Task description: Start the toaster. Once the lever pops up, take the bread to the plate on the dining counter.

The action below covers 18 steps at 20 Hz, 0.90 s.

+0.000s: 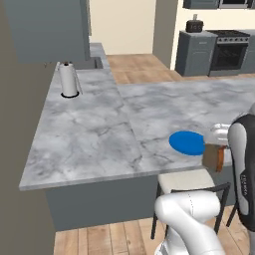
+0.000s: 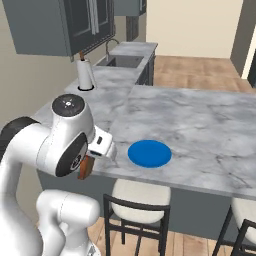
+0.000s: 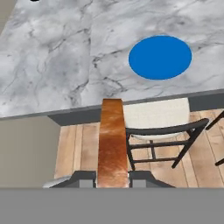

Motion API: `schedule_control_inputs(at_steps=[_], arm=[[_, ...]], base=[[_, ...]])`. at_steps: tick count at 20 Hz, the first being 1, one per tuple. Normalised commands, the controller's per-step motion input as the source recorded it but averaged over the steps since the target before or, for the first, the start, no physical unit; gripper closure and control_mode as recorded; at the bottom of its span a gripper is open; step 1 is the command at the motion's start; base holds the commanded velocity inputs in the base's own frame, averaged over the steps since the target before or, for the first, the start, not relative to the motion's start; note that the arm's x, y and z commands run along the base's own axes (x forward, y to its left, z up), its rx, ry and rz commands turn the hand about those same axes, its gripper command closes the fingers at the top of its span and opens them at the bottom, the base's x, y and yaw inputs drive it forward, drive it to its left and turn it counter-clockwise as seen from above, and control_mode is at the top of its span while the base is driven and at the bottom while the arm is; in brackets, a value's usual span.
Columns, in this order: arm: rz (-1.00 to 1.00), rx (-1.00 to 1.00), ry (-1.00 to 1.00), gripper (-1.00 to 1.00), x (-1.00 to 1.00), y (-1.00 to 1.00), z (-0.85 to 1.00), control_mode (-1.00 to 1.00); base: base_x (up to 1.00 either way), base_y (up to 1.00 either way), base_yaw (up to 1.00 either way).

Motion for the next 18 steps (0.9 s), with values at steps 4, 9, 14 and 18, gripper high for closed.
schedule_control_inputs(at_steps=[4,9,14,18], arm=[[0.06,0.21,0.0,1.0,0.28,-0.72,-0.09,-1.0],[0.09,0.16,0.0,1.0,0.39,-0.62,-0.12,-1.0],[0.11,0.16,0.0,1.0,0.61,-0.4,-0.18,-1.0],[0.14,0.15,0.0,1.0,0.65,-0.13,-0.18,-1.0]], base=[[0.0,0.0,0.0],[0.0,0.0,0.0],[0.0,0.0,0.0],[0.0,0.0,0.0]])
